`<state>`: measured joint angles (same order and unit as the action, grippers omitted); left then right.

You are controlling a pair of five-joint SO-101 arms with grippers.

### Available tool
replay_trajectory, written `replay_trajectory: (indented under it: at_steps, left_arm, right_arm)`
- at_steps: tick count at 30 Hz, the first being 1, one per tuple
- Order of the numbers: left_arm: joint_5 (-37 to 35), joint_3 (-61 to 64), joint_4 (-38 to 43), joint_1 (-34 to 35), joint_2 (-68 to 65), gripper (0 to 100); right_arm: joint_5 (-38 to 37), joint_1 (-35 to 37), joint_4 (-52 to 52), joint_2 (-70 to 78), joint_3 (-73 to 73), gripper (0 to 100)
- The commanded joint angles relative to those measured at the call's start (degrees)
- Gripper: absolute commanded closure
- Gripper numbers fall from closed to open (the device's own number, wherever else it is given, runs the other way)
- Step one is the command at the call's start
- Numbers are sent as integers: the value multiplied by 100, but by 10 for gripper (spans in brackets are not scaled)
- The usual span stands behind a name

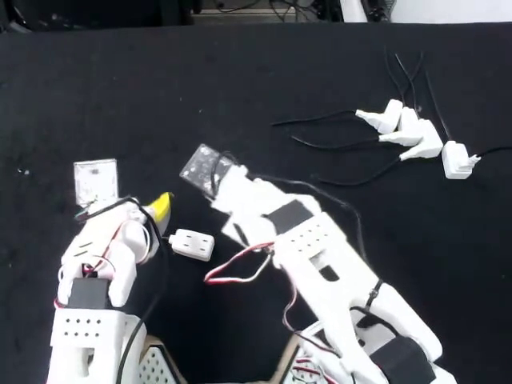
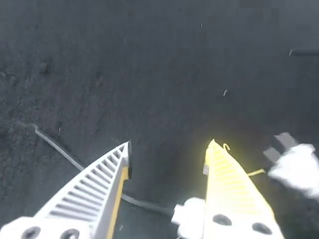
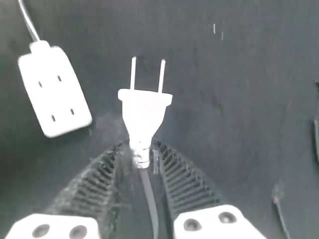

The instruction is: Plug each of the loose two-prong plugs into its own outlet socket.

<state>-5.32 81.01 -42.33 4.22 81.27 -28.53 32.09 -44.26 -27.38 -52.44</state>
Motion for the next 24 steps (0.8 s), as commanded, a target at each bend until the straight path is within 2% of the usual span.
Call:
replay_trajectory:
  at_steps: [1, 5, 10, 17, 24]
  left_arm:
    - [-554, -708, -26, 4, 62, 751]
    - [-800, -840, 9, -145, 62, 751]
    - [-466, -725, -18, -875, 53, 751]
    - [-422, -514, 26, -901, 53, 751]
    - [-114, -321, 26, -901, 53, 751]
  right_arm:
    - [229, 255, 774, -242, -127, 988]
    - [545, 440, 1204, -215, -207, 988]
    - [668, 686, 1257, -251, -171, 988]
    - [774, 695, 1213, -277, -163, 988]
    - [774, 703, 668, -1323, -207, 988]
